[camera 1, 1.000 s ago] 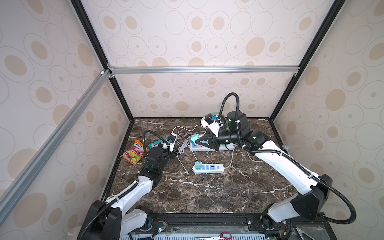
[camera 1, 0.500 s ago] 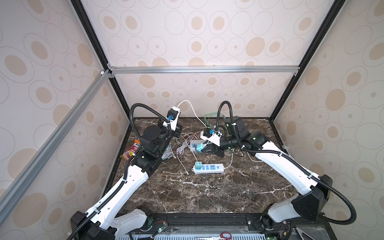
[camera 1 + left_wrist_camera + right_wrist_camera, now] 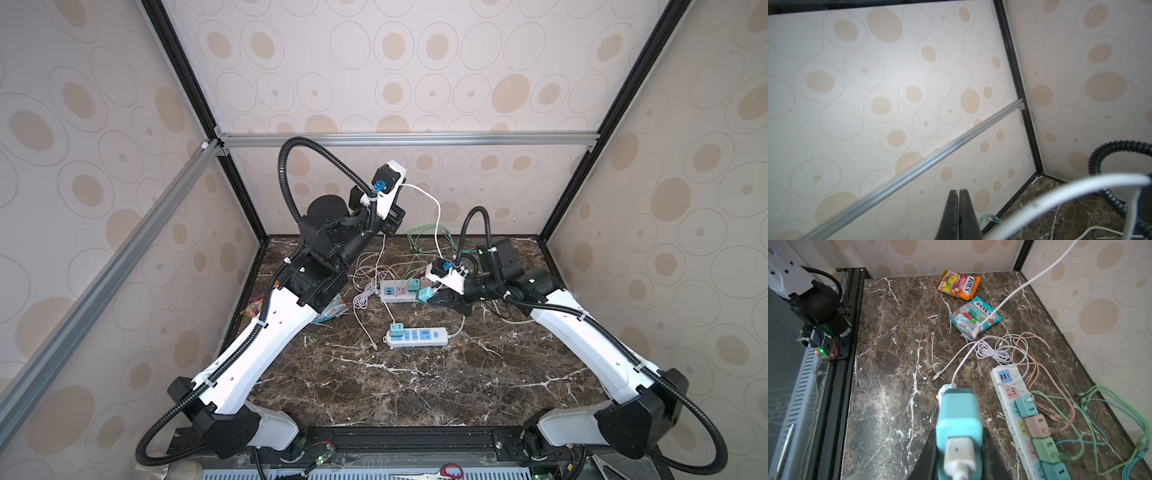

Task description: Insert the plug

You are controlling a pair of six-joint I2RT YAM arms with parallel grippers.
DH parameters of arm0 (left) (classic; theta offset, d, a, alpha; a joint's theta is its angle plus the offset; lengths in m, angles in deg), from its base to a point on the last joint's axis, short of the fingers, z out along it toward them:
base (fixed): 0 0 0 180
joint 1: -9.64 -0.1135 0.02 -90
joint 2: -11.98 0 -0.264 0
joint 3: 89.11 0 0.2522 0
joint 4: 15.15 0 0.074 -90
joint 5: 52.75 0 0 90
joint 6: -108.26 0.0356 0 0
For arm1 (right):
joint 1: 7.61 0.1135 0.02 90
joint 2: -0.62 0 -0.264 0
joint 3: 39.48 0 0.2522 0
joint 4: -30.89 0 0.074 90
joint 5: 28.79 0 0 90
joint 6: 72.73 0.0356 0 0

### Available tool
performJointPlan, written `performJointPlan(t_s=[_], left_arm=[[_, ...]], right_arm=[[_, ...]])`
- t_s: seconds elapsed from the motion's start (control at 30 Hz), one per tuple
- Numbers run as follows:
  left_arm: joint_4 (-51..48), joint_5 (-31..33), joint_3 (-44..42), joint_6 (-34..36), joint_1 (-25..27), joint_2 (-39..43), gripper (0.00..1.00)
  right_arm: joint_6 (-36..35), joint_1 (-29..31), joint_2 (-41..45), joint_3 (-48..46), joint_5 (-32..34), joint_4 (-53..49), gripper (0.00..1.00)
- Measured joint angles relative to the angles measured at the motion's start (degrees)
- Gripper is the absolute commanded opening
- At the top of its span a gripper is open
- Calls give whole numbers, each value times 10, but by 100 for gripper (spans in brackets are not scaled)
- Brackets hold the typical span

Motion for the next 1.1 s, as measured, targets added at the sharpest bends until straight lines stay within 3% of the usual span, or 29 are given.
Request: performJointPlan(t_s=[0.37,0.6,0.77,1.1], left_arm=[[50,-174,207,-91,81,-274,0],[141,-248,305,-211,107,-483,0],[138,-232,293,-235,111,-550,0],[210,-102,150,-301,59,-506,0]], right_arm=[[110,-34,168,-159,7,66,0],[172,-34,283,-192,108,68,0],[246,-34,292,-238,184,75,0],[354,-36,237,-288,282,66,0]])
